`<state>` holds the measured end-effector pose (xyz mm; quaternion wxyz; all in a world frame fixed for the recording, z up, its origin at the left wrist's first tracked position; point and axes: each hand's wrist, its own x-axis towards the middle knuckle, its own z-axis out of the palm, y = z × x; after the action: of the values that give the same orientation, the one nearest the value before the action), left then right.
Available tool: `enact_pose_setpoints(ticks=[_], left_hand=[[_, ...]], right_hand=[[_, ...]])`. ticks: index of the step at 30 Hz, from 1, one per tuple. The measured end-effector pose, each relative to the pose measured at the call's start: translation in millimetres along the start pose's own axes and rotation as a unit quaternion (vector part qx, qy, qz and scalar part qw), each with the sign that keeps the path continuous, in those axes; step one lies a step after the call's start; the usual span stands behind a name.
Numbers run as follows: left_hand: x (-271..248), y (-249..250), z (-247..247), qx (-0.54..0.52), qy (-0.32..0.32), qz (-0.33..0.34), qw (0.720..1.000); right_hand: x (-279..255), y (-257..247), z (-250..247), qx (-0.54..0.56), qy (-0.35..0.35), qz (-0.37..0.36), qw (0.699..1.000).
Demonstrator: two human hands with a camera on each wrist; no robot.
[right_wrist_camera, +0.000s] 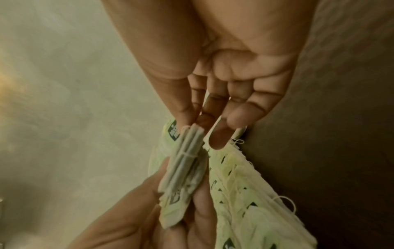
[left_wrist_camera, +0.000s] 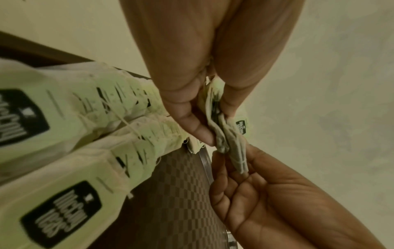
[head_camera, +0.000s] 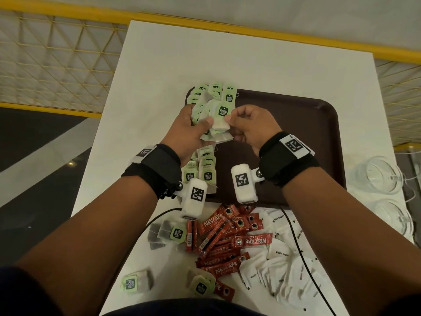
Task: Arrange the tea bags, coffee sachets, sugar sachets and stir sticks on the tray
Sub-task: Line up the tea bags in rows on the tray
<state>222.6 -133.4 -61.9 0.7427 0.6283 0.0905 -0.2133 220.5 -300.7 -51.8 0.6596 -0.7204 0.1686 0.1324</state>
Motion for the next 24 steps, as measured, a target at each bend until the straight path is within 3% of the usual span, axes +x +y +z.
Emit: enact_pose_setpoints(ticks=[7, 13, 24], left_hand=[[12.3, 0.3, -7.7, -0.010, 0.039, -0.006, 0.999], [18.4, 1.0, -15.1, 0.016, 0.053, 0.006, 0.998], [23.6, 3.0, -20.0, 0.014, 0.056, 0.010, 0.998]], right_hand=[[21.8, 5.2, -11.9, 0.034, 0.015, 0.026, 0.999], [54.1, 17.9, -17.6, -0.117, 0.077, 0.055, 0.989], [76.1, 7.1, -8.8, -0.227, 0.099, 0.069, 0.966]])
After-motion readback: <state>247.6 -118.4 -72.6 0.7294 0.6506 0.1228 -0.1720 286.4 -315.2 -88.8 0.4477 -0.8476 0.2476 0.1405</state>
